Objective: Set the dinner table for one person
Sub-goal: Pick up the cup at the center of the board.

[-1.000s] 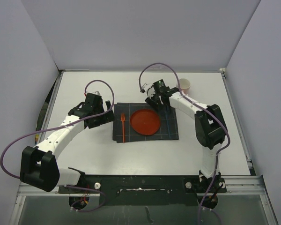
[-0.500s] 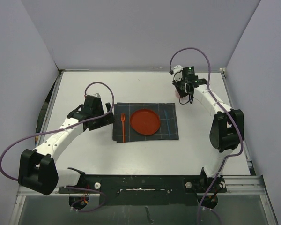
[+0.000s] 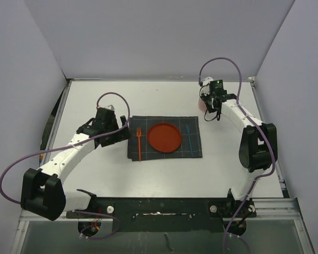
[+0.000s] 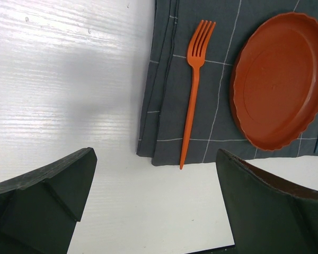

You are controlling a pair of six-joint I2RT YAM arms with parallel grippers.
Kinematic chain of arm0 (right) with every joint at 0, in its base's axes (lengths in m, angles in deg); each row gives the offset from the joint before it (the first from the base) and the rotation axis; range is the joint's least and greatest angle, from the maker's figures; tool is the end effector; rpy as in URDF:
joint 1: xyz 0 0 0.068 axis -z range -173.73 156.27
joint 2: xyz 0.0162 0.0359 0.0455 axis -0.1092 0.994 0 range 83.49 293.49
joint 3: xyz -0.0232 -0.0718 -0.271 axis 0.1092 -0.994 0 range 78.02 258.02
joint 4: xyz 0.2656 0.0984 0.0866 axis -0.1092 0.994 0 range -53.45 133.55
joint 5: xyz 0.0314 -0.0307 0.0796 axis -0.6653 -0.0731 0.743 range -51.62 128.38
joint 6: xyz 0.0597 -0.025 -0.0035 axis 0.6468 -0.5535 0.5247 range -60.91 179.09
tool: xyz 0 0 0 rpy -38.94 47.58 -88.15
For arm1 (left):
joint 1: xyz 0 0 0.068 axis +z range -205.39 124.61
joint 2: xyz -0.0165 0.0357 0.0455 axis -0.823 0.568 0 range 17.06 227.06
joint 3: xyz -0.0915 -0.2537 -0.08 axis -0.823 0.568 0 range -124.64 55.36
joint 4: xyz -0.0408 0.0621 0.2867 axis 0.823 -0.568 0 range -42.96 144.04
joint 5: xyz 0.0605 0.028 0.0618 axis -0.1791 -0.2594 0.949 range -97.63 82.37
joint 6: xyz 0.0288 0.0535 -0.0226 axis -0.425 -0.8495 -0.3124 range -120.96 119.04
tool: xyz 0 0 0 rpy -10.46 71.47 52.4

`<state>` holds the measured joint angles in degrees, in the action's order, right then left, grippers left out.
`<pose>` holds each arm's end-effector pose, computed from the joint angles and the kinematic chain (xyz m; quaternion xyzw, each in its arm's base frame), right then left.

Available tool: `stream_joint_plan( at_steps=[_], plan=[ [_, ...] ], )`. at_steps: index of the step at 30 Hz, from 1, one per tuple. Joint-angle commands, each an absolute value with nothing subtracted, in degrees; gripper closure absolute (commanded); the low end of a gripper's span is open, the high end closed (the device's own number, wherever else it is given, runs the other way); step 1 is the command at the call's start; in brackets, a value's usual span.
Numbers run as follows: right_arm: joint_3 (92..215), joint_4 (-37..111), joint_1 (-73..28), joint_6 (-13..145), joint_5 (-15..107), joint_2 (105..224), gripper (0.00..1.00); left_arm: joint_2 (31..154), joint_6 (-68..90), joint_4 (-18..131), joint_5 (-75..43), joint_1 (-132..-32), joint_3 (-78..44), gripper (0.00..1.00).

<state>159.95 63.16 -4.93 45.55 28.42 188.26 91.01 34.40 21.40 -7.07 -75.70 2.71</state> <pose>0.4461 0.0794 0.2291 -0.1708 0.9193 -0.0885 0.3434 0.2837 -0.1045 0.2285 -0.1260 0.9425 -0.1404 0.2759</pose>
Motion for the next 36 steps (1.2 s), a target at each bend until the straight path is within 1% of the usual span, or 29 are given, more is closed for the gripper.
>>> stream_joint_plan(
  at_steps=[1,2,3,4,7,10,12,17,20,23,31,36],
  plan=[
    [157.05,57.68,-4.19,53.58,27.10,183.70,0.74,89.15,33.02,23.47,-7.51,-76.09,1.55,0.02],
    [156.34,57.11,-4.49,54.72,27.19,183.42,0.55,89.21,32.90,23.20,-7.46,-76.17,1.29,0.02],
    [155.84,56.90,-4.67,55.66,27.67,183.18,0.32,89.21,32.74,22.95,-7.41,-76.13,0.89,0.02],
    [155.53,56.93,-4.99,56.27,29.03,182.87,0.25,89.26,32.51,22.62,-7.33,-76.13,0.53,0.02],
    [152.90,54.86,-5.92,58.78,32.38,180.28,0.21,89.05,32.47,21.58,-6.70,-76.45,-0.36,0.02],
    [151.25,53.68,-7.27,61.04,33.22,179.38,0.21,88.79,32.89,20.68,-6.29,-77.18,-0.63,0.02],
    [149.76,51.26,-7.22,62.39,33.47,179.57,0.22,88.75,33.44,20.23,-6.01,-77.88,-0.63,0.02],
    [148.29,43.56,-7.74,62.47,29.33,181.31,0.28,88.56,33.97,18.47,-3.58,-80.37,-1.13,0.02],
    [147.02,38.39,-7.65,60.87,25.97,182.64,0.28,87.99,33.83,16.94,-1.18,-82.54,-1.61,0.02],
    [146.07,34.59,-7.36,59.72,25.38,183.61,0.28,87.35,33.74,15.66,0.33,-84.06,-2.32,0.02],
    [144.97,29.63,-7.79,57.73,24.53,187.15,0.28,86.37,33.82,14.26,2.34,-85.98,-2.85,0.02],
    [146.48,28.46,-7.79,56.66,23.80,189.43,0.32,85.22,33.97,13.08,2.93,-86.74,-2.14,0.02]
  ],
)
